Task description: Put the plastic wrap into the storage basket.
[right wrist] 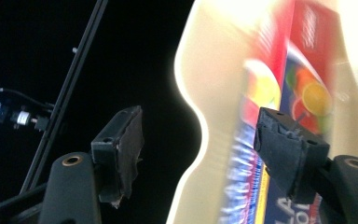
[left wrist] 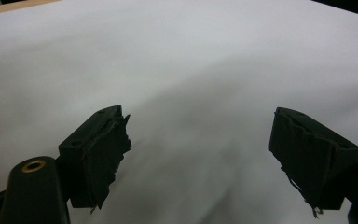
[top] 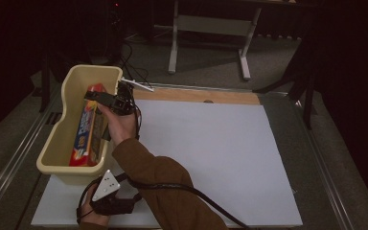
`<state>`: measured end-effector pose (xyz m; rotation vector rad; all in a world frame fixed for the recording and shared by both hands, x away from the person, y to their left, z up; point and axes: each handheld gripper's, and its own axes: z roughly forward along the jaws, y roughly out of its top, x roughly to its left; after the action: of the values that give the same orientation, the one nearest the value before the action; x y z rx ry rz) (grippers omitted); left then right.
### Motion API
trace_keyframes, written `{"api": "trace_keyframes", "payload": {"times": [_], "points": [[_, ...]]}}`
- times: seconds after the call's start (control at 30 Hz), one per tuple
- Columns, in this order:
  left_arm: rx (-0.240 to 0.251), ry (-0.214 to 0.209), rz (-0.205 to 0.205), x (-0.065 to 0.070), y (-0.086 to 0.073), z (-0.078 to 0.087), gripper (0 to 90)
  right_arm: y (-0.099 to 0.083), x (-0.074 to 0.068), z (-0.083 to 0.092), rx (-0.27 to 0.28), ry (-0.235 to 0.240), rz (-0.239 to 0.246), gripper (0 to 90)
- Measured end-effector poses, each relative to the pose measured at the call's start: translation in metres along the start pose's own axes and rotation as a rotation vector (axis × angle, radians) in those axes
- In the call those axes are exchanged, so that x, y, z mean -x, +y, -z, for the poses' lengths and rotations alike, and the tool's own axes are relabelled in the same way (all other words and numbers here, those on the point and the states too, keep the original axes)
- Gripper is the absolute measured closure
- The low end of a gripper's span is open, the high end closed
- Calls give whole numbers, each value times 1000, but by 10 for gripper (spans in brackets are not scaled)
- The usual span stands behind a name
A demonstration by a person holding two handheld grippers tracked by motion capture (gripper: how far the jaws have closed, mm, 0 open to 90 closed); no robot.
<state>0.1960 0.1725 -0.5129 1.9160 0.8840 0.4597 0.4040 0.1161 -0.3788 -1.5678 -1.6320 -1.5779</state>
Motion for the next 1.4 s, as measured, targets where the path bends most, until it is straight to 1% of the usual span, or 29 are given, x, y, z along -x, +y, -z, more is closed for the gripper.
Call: {"api": "trace_keyframes", "payload": {"times": [0.03,0.1,0.13,0.2,0.3,0.4,0.47,0.53,0.63,0.7,0.73,0.8,0.9,0.97,1.03,1.13,1.2,1.27,1.4], "points": [[-2,0,1,0,0,0,191,1,-3,2,2,1,14,324],[0,0,-2,0,0,0,191,0,-8,3,-2,-22,54,334],[0,1,-3,0,0,0,191,-1,-8,3,-9,-20,65,334],[-2,1,-4,1,0,0,191,-2,-7,4,-17,-39,88,340],[2,2,-1,1,0,1,191,-3,-2,4,-31,-53,96,347],[3,6,2,0,0,1,191,-5,1,4,-49,-75,131,347],[1,6,0,1,0,1,191,-7,2,4,-66,-87,165,351],[-2,6,-4,1,0,1,191,-10,3,3,-89,-103,213,350],[-2,7,-6,1,0,1,191,-12,5,7,-83,-126,286,343],[-2,8,-4,1,0,1,191,-10,9,10,-94,-131,301,346],[-5,8,-7,1,0,1,191,-9,11,11,-108,-128,314,346],[-6,7,-9,1,0,0,191,-8,16,13,-119,-148,352,345],[-9,7,-13,2,0,0,191,-7,21,20,-121,-145,384,334],[-10,8,-13,1,1,0,191,-7,23,24,-128,-134,402,325],[-11,8,-13,1,1,0,191,-6,26,30,-128,-131,430,322],[-11,10,-13,1,1,-1,191,-5,30,38,-133,-127,454,319],[-11,11,-14,2,1,-1,191,-4,34,44,-144,-121,483,318],[-10,11,-14,2,1,-1,191,-4,37,50,-142,-131,516,315],[-11,13,-14,1,1,-1,191,-3,44,61,-140,-151,559,318]]}}
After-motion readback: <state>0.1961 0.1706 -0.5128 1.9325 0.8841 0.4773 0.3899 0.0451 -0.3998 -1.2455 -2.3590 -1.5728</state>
